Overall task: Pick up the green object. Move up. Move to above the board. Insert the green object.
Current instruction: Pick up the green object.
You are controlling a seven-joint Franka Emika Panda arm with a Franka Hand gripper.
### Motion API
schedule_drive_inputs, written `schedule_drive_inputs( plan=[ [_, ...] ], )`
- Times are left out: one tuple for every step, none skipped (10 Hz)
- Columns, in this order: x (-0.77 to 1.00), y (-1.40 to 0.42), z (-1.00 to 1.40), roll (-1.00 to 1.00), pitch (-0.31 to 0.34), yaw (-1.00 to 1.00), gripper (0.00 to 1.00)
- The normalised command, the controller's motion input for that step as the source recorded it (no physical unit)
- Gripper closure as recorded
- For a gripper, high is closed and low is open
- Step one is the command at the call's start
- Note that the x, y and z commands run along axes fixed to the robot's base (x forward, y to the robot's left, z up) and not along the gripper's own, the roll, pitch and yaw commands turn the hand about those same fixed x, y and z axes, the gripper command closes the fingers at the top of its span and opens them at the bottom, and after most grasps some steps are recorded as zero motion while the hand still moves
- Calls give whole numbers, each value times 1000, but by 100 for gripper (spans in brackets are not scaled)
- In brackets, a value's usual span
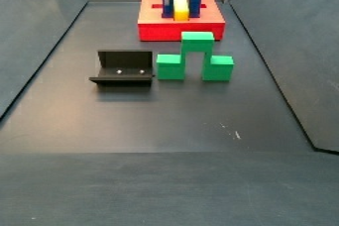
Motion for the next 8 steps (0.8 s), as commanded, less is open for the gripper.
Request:
schedule_drive_inputs(
  plan=[
    [0, -57, -137, 4, -7, 0, 0],
    [-49, -426, -597, 139, -86, 0, 0],
    [0, -497, -794, 137, -60, 0, 0],
    [-14, -386, -914, 81, -80, 0, 0],
    [-37, -249, -929, 54, -101, 0, 0],
    [-91, -143, -851, 113, -103, 0, 0],
    [-140, 0, -429, 123, -44, 0, 0],
    [0, 0, -97, 0, -24, 0, 0]
  ],
)
